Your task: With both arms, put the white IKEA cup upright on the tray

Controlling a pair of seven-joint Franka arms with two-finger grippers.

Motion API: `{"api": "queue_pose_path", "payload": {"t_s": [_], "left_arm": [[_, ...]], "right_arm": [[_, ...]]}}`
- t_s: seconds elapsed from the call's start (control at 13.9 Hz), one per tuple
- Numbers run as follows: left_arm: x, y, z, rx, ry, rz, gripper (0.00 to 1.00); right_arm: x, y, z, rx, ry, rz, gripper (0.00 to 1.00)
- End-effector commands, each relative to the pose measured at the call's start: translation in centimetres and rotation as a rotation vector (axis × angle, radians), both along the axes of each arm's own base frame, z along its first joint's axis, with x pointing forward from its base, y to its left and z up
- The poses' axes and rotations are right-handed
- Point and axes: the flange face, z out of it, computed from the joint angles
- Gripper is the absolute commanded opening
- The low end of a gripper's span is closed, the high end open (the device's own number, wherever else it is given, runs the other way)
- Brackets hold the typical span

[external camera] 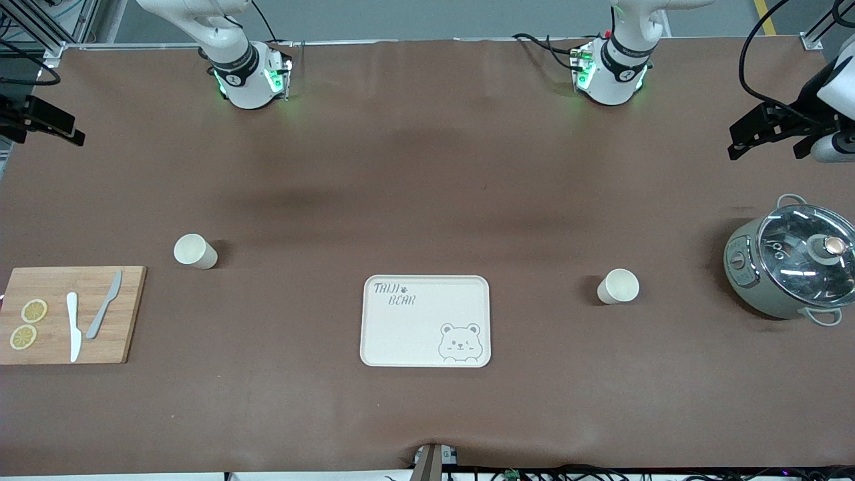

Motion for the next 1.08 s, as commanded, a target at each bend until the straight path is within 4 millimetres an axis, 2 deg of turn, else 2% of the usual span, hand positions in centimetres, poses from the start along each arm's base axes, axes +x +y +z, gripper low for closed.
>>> {"api": "queue_pose_path", "payload": {"t_s": [0.0,0.22,0.36,0.57,0.86,1.0], "left_arm": [[-0.1,0.3,0.4,-0.009,0.001,0.003,1.00],[0.0,0.5,0.2,-0.017,0.006,0.022,1.00],[0.2,0.7,-0.7,-0.017,0.024,0.030,1.00],[2.2,1.4,-4.1,-0.015,0.076,0.042,1.00],[6.5,1.8,-10.7,-0.021,0.108,0.049,1.00],[7.9,1.5,-14.0,-0.023,0.116,0.048,1.00]], "right_arm": [[-0.3,-0.2,0.3,0.003,0.001,-0.003,1.00],[-0.2,-0.5,0.2,0.003,0.005,-0.007,1.00],[0.2,-0.5,-0.5,0.003,0.019,-0.009,1.00],[0.8,-0.6,-1.0,0.003,0.036,-0.009,1.00],[2.7,-2.1,-0.4,0.003,0.056,-0.030,1.00],[3.1,-2.1,-0.6,0.000,0.057,-0.030,1.00]]}}
